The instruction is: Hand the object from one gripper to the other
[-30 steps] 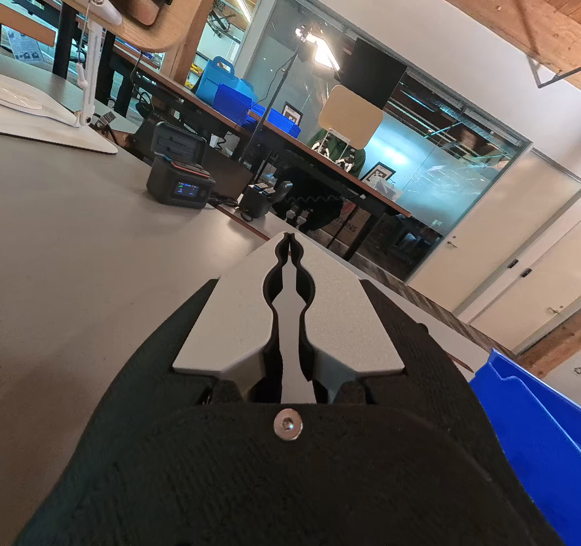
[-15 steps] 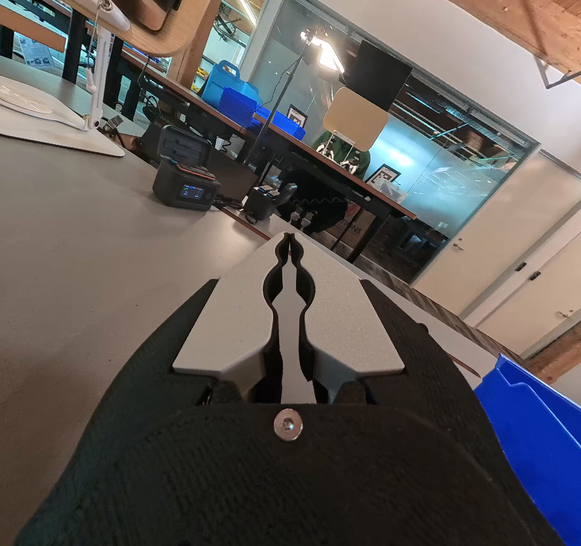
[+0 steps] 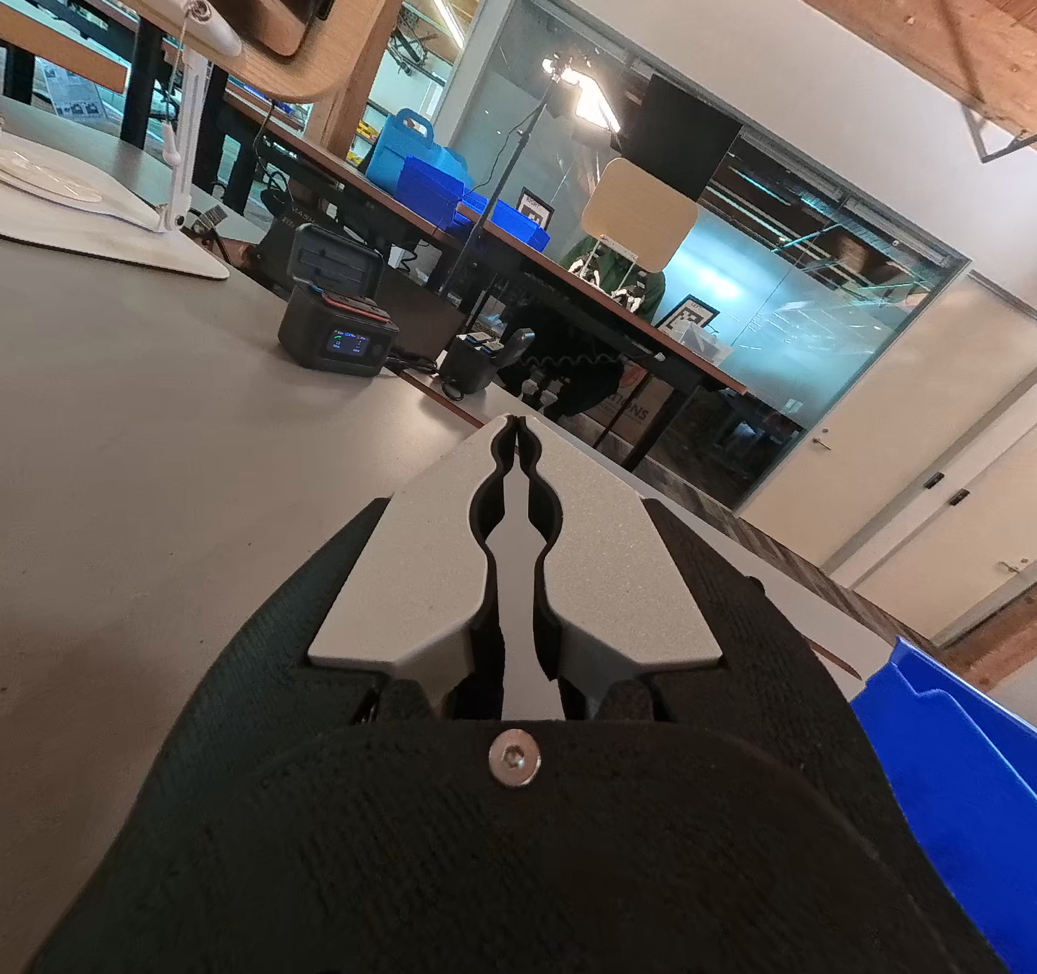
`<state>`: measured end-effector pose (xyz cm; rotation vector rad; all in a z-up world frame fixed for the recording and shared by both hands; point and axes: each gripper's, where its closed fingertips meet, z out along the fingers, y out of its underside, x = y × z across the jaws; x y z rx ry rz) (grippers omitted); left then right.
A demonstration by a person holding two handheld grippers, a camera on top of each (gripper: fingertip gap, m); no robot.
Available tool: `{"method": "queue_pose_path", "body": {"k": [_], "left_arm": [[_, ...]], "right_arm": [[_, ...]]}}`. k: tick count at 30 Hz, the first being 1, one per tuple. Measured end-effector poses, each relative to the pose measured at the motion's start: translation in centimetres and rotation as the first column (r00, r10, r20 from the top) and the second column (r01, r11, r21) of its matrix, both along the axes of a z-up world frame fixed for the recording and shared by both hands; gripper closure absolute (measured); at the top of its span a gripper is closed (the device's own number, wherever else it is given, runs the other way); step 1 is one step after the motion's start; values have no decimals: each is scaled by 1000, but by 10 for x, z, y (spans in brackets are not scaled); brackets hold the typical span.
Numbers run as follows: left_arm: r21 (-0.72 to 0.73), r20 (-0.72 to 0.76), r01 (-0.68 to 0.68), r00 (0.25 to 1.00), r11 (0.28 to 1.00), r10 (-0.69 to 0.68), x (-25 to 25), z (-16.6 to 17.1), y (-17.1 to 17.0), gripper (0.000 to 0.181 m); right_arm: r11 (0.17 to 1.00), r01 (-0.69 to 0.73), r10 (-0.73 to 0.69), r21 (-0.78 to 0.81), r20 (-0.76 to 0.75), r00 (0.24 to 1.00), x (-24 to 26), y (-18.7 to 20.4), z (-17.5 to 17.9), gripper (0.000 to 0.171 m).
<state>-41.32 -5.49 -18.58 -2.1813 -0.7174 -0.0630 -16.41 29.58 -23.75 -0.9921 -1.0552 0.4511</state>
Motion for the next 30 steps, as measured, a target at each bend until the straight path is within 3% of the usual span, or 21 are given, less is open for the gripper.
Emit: {"method": "queue_pose_path", "body": {"k": [7, 10, 18, 25, 27, 29, 30], "left_arm": [[326, -97, 42, 995, 944, -11, 9, 77, -2, 181], [351, -128, 20, 991, 936, 26, 2, 91, -11, 180], [516, -139, 97, 990, 851, -29, 12, 120, -5, 180], [545, -337, 92, 934, 833, 117, 6, 156, -1, 180], [536, -359, 128, 929, 835, 88, 13, 162, 4, 181], [612, -329, 195, 944, 766, 22, 28, 177, 10, 180], [617, -331, 183, 943, 766, 42, 26, 179, 9, 180]], "right_arm": [[1000, -1, 1, 4, 5, 1000, -1, -1, -1, 171], [1000, -3, 3, 5, 5, 1000, -1, -1, -1, 171], [1000, -6, 6, 5, 6, 1000, -1, -2, -1, 171], [1000, -7, 7, 4, 5, 1000, -1, -2, -1, 171], [1000, -7, 7, 3, 4, 1000, -1, -2, -1, 171], [1000, -7, 7, 1, 2, 1000, 0, -2, -1, 171], [1000, -7, 7, 0, 2, 1000, 0, -2, -1, 171]]}}
